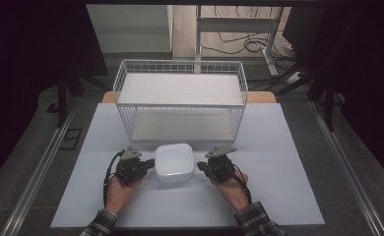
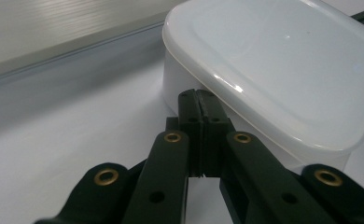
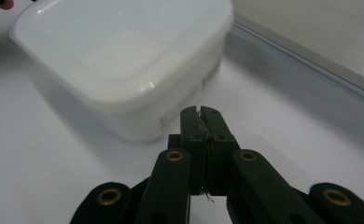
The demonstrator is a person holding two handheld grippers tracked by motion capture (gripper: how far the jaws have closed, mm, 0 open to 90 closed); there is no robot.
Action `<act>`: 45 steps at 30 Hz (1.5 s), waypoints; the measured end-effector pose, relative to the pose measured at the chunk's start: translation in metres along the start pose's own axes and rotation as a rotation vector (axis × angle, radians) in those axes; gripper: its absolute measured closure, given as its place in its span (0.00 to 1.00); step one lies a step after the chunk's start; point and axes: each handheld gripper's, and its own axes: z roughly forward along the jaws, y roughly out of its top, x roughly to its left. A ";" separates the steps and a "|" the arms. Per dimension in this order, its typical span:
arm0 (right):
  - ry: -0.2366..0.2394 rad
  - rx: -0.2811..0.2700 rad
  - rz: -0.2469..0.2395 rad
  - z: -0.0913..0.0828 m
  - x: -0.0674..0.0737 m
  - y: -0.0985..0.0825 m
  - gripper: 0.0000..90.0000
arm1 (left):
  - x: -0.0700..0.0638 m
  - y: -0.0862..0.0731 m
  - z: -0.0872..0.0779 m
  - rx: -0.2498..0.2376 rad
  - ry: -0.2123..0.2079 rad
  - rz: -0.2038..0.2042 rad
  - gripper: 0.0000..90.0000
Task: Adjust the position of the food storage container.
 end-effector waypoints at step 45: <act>-0.023 -0.049 0.084 -0.067 -0.014 -0.043 0.53 | -0.024 -0.017 -0.031 -0.031 -0.017 0.101 0.37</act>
